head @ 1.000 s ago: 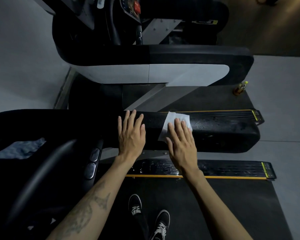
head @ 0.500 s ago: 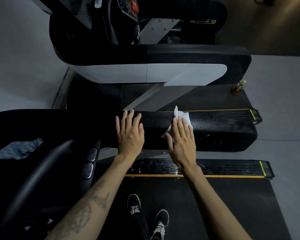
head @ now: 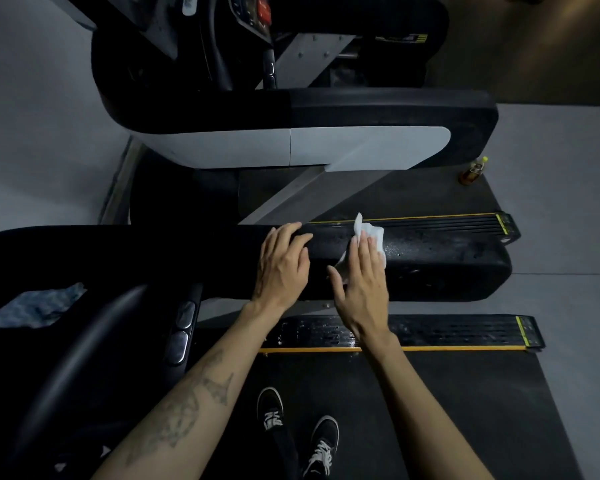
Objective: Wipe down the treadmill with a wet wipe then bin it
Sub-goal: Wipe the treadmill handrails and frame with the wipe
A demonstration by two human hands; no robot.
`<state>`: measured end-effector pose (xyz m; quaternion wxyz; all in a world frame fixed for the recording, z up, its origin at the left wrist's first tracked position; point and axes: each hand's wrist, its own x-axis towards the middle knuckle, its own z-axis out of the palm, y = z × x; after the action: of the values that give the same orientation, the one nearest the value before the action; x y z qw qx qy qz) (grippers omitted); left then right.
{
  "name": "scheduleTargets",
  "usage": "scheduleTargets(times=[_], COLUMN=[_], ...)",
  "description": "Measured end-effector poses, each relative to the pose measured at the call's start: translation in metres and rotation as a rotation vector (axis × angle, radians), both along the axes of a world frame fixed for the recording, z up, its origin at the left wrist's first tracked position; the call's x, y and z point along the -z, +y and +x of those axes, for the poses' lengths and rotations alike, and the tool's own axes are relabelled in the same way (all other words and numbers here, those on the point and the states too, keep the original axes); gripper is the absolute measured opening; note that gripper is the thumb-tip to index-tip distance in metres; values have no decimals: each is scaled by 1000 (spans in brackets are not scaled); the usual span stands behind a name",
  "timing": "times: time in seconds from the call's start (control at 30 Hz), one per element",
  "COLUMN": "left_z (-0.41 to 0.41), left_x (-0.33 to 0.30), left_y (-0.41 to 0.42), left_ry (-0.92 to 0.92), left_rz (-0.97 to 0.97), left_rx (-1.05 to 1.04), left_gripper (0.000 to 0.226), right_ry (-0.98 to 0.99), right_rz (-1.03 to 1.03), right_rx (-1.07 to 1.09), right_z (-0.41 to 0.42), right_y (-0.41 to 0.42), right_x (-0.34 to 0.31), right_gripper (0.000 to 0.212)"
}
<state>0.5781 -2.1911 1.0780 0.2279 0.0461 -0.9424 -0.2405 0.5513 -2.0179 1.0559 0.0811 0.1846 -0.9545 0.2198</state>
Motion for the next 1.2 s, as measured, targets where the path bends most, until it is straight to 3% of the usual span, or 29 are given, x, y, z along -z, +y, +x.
scheduleTargets(times=[0.23, 0.43, 0.63, 0.83, 1.07, 1.2], left_z=[-24, -34, -30, -34, -34, -36], left_x=[-5, 3, 5, 4, 3, 4], left_y=[14, 30, 32, 34, 35, 35], left_ry=[-16, -137, -177, -208, -200, -199], left_rz=[-28, -145, -267, -318, -350, -361], left_rx=[19, -33, -61, -70, -80, -96], left_gripper=[38, 53, 53, 57, 56, 54], right_ry=[56, 31, 96, 14, 75, 92], right_rz=[22, 14, 90, 64, 103, 113], right_rx=[-256, 10, -260, -56, -297, -195], right_z=[4, -16, -12, -22, -19, -27], right_y=[14, 28, 57, 53, 69, 91], right_x=[-1, 2, 3, 0, 1, 5], right_gripper=[65, 64, 63, 67, 66, 64])
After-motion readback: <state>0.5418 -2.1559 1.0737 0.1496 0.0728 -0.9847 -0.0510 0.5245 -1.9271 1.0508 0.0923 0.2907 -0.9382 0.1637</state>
